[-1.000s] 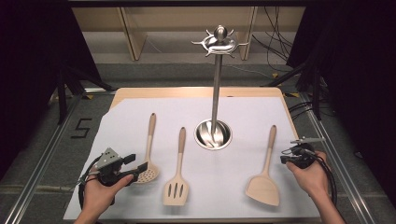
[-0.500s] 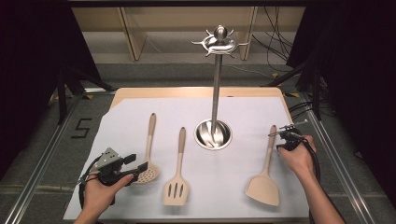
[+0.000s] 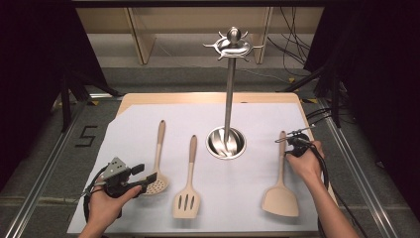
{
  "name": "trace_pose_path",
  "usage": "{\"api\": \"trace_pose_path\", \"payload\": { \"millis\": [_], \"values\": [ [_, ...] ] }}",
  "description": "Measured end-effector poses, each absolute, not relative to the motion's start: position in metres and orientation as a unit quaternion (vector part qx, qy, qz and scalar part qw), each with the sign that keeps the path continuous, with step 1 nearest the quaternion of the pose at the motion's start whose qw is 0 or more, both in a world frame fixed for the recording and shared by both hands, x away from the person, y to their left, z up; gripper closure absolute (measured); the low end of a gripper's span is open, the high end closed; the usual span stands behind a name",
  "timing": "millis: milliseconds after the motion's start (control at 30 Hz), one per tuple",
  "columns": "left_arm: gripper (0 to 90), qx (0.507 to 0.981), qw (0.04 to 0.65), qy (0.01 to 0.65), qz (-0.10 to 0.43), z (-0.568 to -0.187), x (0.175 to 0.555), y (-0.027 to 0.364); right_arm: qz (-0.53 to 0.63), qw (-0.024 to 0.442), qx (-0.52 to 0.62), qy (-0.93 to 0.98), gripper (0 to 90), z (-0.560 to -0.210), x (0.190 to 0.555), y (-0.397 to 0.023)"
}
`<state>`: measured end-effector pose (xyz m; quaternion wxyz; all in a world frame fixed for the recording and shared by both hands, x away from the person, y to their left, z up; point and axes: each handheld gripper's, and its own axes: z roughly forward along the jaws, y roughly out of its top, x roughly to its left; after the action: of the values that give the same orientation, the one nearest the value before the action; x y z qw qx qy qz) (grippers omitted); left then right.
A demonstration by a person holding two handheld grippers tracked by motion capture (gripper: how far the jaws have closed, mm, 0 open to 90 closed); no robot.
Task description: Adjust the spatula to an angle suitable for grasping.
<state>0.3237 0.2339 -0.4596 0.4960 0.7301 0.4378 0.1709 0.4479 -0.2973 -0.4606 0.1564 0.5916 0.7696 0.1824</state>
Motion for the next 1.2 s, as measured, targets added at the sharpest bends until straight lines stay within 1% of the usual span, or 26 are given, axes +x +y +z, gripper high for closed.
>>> {"api": "trace_pose_path", "payload": {
  "millis": [100, 200, 233, 367, 433, 533, 567, 600, 700, 733, 767, 800, 833, 867, 900, 933, 967, 1033, 1100, 1133, 1200],
  "values": [
    [36.7, 0.733, 0.492, 0.437, 0.172, -0.459, 0.323, 0.234, 0.191, 0.154, 0.571, 0.783, 90.0, -0.462, 0.451, -0.28],
    [36.8, 0.732, 0.492, 0.438, 0.172, -0.459, 0.323, 0.235, 0.195, 0.159, 0.551, 0.796, 90.0, -0.462, 0.454, -0.273],
    [36.7, 0.732, 0.495, 0.437, 0.171, -0.459, 0.323, 0.235, 0.202, 0.15, 0.545, 0.8, 90.0, -0.461, 0.453, -0.266],
    [36.8, 0.732, 0.495, 0.435, 0.171, -0.459, 0.323, 0.235, 0.208, 0.153, 0.53, 0.807, 90.0, -0.461, 0.451, -0.256],
    [36.8, 0.732, 0.495, 0.435, 0.171, -0.459, 0.323, 0.235, 0.206, 0.148, 0.511, 0.821, 89.9, -0.459, 0.448, -0.245],
    [36.8, 0.733, 0.495, 0.434, 0.171, -0.459, 0.323, 0.235, 0.206, 0.145, 0.506, 0.825, 88.7, -0.458, 0.446, -0.239],
    [36.9, 0.733, 0.495, 0.435, 0.171, -0.459, 0.323, 0.234, 0.213, 0.14, 0.5, 0.828, 83.9, -0.456, 0.446, -0.239],
    [36.9, 0.733, 0.495, 0.435, 0.172, -0.459, 0.323, 0.234, 0.218, 0.141, 0.506, 0.823, 81.7, -0.454, 0.446, -0.24],
    [36.9, 0.733, 0.495, 0.434, 0.172, -0.459, 0.323, 0.233, 0.225, 0.155, 0.51, 0.816, 72.4, -0.443, 0.444, -0.248],
    [37.0, 0.733, 0.495, 0.434, 0.172, -0.459, 0.323, 0.233, 0.225, 0.155, 0.51, 0.816, 72.4, -0.443, 0.444, -0.248],
    [37.0, 0.735, 0.492, 0.433, 0.174, -0.458, 0.323, 0.232, 0.236, 0.147, 0.516, 0.81, 63.8, -0.434, 0.44, -0.255],
    [37.0, 0.735, 0.492, 0.434, 0.173, -0.459, 0.323, 0.231, 0.24, 0.144, 0.521, 0.807, 61.9, -0.431, 0.438, -0.257],
    [37.0, 0.735, 0.492, 0.434, 0.173, -0.459, 0.323, 0.231, 0.24, 0.144, 0.521, 0.807, 61.9, -0.431, 0.438, -0.257],
    [37.0, 0.736, 0.493, 0.432, 0.172, -0.459, 0.324, 0.231, 0.244, 0.135, 0.518, 0.808, 58.9, -0.425, 0.435, -0.265],
    [37.0, 0.736, 0.492, 0.432, 0.172, -0.459, 0.324, 0.23, 0.244, 0.135, 0.518, 0.808, 58.9, -0.425, 0.435, -0.265],
    [37.1, 0.734, 0.491, 0.437, 0.171, -0.459, 0.323, 0.229, 0.242, 0.121, 0.527, 0.806, 56.6, -0.421, 0.433, -0.27],
    [37.1, 0.733, 0.49, 0.439, 0.172, -0.458, 0.323, 0.229, 0.242, 0.121, 0.527, 0.806, 56.6, -0.421, 0.433, -0.27],
    [37.1, 0.734, 0.489, 0.439, 0.172, -0.459, 0.324, 0.23, 0.243, 0.105, 0.53, 0.806, 54.1, -0.421, 0.433, -0.273],
    [37.1, 0.736, 0.488, 0.434, 0.175, -0.459, 0.325, 0.23, 0.24, 0.106, 0.526, 0.809, 54.0, -0.421, 0.433, -0.273],
    [37.1, 0.736, 0.489, 0.435, 0.173, -0.459, 0.325, 0.23, 0.236, 0.099, 0.525, 0.812, 57.6, -0.421, 0.432, -0.271],
    [37.1, 0.735, 0.49, 0.437, 0.169, -0.46, 0.325, 0.229, 0.239, 0.108, 0.505, 0.822, 62.4, -0.422, 0.43, -0.267]
  ]
}}
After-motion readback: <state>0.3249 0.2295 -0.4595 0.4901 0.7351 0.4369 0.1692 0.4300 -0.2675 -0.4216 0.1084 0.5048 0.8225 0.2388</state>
